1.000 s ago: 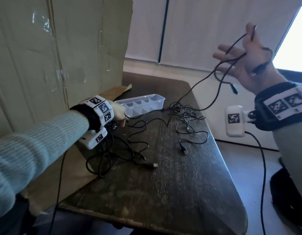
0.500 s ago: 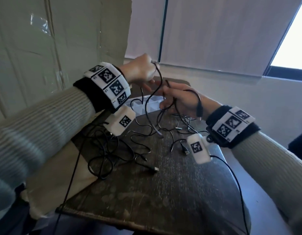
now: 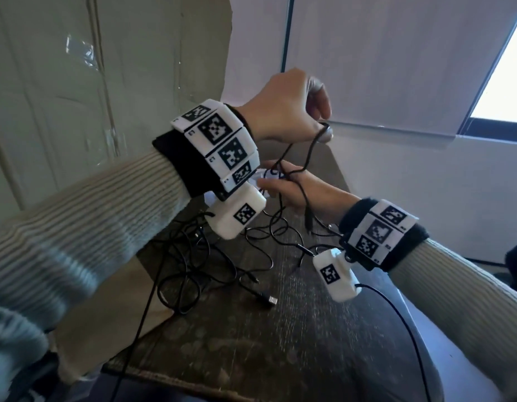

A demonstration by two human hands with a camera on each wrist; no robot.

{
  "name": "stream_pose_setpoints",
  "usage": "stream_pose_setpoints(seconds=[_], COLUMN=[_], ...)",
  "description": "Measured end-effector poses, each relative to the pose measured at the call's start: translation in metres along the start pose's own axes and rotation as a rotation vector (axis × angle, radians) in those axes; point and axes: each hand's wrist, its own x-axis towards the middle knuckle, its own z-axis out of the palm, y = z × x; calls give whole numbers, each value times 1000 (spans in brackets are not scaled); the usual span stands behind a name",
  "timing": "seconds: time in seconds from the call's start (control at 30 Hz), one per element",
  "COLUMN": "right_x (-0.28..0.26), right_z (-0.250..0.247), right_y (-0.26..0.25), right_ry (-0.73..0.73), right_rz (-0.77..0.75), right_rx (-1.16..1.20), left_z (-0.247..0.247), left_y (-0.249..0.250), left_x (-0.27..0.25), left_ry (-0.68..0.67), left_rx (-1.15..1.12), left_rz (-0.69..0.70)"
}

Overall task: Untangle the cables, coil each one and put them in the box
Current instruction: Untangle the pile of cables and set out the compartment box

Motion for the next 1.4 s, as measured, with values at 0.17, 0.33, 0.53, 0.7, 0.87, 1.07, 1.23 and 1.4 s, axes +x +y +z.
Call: stream_pose_setpoints(seconds=[0.17,0.33,0.53,0.7,0.87,1.07,1.23,1.4], right_x=[5,-6,-19,-25,-27,-24,-22,-13], right_z=[-38,-85,-117,-126,-131,-116,-85,-75], right_y=[-3,-27,-61,-72,-57,-27,-12,-11], right_ry=[143,329,366,381,411,350,312,342], right_rz=[28,-54,-217,-272,-218,-37,42,-85], right_rx=[264,356,440,452,447,330,21,48], left_z=[8,47,118,146,132,75,37,20], left_y=[-25,-64,-99,-91,-93,-89,-63,-42], left_x=[-3,-21,-48,-48,-40,-12,5,13], left_ry=[151,181,-702,-894,-993,-641,-280,-66], left_rx=[-211,-269,142,152,341,67,-90,-241], left_rz=[-14,-351,-356,-256,-121,-133,-79,1])
